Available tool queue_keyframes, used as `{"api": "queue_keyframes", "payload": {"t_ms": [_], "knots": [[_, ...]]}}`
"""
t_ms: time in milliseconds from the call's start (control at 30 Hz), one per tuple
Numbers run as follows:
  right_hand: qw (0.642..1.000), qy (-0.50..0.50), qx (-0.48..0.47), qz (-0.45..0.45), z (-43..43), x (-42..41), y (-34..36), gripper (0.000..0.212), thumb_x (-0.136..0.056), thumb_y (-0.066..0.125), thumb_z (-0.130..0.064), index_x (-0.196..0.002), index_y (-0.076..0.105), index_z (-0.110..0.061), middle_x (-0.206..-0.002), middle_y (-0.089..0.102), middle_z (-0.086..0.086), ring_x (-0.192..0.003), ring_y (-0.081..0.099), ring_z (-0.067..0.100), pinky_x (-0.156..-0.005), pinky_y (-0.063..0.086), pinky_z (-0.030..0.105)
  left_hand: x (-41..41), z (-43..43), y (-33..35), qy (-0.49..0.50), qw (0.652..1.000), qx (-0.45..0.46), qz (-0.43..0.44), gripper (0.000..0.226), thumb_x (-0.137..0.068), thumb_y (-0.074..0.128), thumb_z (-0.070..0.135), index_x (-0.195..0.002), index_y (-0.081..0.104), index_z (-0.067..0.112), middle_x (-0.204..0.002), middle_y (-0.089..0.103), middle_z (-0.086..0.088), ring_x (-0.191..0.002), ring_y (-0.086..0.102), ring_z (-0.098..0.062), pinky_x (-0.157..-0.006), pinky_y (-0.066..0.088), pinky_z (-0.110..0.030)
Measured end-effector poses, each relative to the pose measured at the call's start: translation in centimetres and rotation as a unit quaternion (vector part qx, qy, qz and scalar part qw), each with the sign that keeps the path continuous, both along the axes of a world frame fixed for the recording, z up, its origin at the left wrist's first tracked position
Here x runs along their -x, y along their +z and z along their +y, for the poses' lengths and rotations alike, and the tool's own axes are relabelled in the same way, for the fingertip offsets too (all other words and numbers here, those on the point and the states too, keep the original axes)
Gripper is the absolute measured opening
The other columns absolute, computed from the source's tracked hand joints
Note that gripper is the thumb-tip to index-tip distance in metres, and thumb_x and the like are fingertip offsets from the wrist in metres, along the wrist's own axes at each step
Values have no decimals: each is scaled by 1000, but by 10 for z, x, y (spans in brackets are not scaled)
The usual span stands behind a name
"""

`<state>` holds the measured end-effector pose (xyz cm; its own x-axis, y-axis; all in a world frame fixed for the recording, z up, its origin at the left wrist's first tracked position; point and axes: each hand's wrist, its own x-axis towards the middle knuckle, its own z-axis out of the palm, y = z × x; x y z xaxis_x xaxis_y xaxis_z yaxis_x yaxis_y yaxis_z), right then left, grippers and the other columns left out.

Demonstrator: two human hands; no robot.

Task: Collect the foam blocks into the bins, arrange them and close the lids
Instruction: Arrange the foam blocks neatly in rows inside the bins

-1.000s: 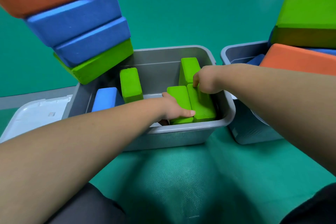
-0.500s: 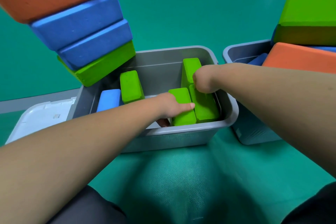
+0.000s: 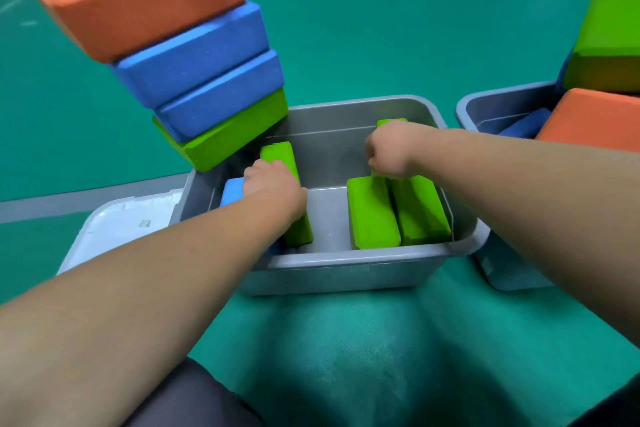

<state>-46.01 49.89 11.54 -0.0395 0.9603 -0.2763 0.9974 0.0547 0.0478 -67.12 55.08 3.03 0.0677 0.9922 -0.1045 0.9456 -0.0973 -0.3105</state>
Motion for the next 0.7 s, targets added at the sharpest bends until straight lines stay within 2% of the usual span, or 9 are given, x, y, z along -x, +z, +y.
{"api": "queue_keyframes", "payload": {"t_ms": [100, 200, 300, 400, 467, 600, 667, 700], "knots": [[1000, 4, -2, 17, 2, 8, 1, 24, -94, 50, -25, -97, 70, -11, -106, 71, 16, -100, 65, 36, -88, 57, 37, 1, -3, 4, -68, 997, -14, 38, 59, -99, 46, 64, -128, 53, 12, -122, 62, -16, -112, 57, -34, -89, 39, -41], [1000, 3, -3, 19, 2, 13, 1, 31, -95, 50, -26, -106, 73, -10, -109, 71, 16, -103, 65, 36, -86, 54, 34, -4, -10, 6, -79, 997, -10, -15, 45, -98, 55, 52, -123, 53, 15, -114, 66, -14, -109, 58, -34, -81, 35, -39], [1000, 4, 0, 17, 1, 15, 0, 31, -95, 51, -27, -107, 73, -10, -110, 71, 15, -104, 65, 36, -87, 55, 34, -10, -16, 6, -61, 993, -1, -102, 61, -87, 71, 46, -128, 43, 10, -123, 54, -19, -111, 52, -37, -79, 37, -40], [1000, 13, 0, 6, 3, 14, -1, 32, -94, 54, -28, -115, 71, -11, -116, 70, 15, -109, 64, 35, -91, 55, 37, -12, -18, 8, -50, 981, 14, -189, 70, -76, 78, 37, -127, 38, 8, -125, 43, -16, -109, 48, -37, -78, 38, -39], [1000, 16, -14, 21, 5, 13, -4, 39, -92, 59, -29, -127, 64, -11, -126, 63, 16, -116, 62, 36, -96, 53, 39, -11, -19, 15, -119, 974, 2, -195, 71, -72, 76, 36, -128, 40, 10, -124, 42, -13, -111, 46, -36, -84, 43, -41], [993, -13, -49, 104, 10, 12, -12, 82, -85, 68, -29, -157, 28, -23, -152, 33, 16, -132, 51, 41, -108, 45, 47, -14, -21, 46, -281, 935, -29, -214, 78, -68, 61, 44, -139, 45, 16, -125, 49, -7, -108, 45, -31, -96, 46, -44], [993, -19, -58, 98, 12, 12, -12, 98, -82, 69, -35, -162, 13, -34, -166, 16, 15, -142, 38, 44, -116, 36, 50, -18, -22, 64, -317, 914, -50, -246, 82, -67, 57, 45, -143, 47, 17, -125, 51, -5, -110, 46, -29, -99, 45, -46], [994, -22, -62, 91, 12, 12, -10, 100, -80, 69, -39, -161, 11, -37, -168, 13, 13, -144, 35, 44, -117, 34, 52, -18, -21, 71, -338, 902, -60, -264, 83, -68, 57, 44, -145, 48, 17, -125, 52, -6, -112, 48, -29, -101, 44, -46]]}}
